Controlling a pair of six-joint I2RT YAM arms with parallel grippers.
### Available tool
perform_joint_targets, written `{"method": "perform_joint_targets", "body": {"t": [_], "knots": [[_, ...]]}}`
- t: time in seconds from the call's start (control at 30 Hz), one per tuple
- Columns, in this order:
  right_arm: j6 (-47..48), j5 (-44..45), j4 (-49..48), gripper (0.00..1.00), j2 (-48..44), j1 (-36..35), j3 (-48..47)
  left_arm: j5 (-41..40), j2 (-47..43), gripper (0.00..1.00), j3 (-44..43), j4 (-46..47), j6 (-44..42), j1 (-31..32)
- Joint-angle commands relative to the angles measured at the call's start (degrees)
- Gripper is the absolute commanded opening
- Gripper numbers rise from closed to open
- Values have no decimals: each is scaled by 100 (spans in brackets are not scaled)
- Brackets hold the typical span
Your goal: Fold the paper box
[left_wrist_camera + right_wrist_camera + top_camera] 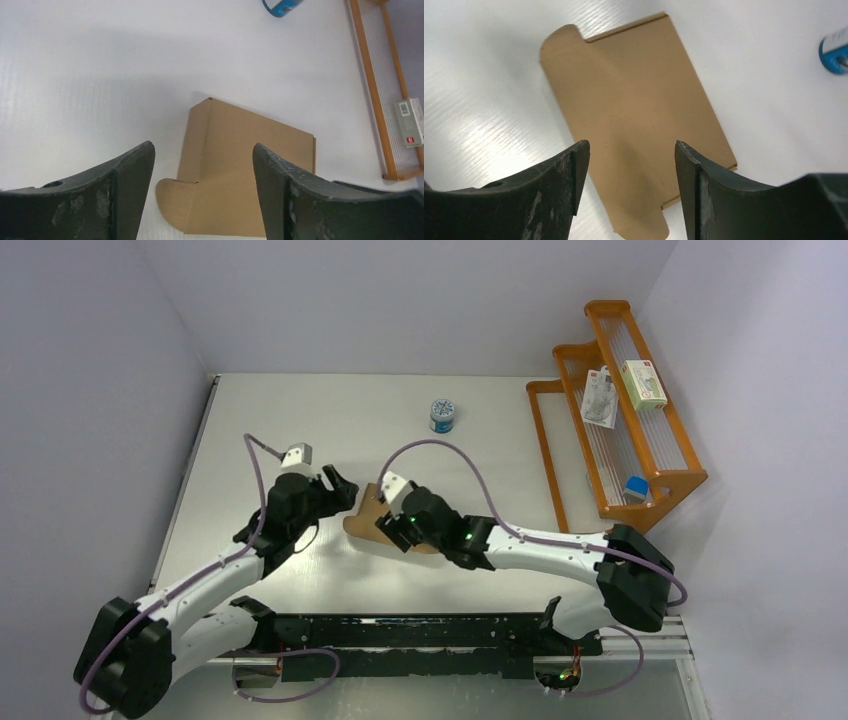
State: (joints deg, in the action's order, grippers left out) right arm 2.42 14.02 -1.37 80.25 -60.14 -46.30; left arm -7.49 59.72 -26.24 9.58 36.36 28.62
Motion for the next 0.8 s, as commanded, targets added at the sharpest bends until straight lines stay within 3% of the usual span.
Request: {"method": "perform_joint_targets", "body": {"t": [0.0,0.37,0.57,0.77], "knots": [[671,676,480,67,420,-577,-425,-696,-481,78,431,-255,11,-82],[1456,2530,1165,68,2048,-1772,-1313,-953,-623,81,891,-500,327,-261],[1794,3516,678,67,2405,-1921,-1223,-988,-727,81,1075,-440,555,-346],[2198,3575,180,67,2621,-1903,-1078,-1128,-820,82,1061,-567,558,-383]]}}
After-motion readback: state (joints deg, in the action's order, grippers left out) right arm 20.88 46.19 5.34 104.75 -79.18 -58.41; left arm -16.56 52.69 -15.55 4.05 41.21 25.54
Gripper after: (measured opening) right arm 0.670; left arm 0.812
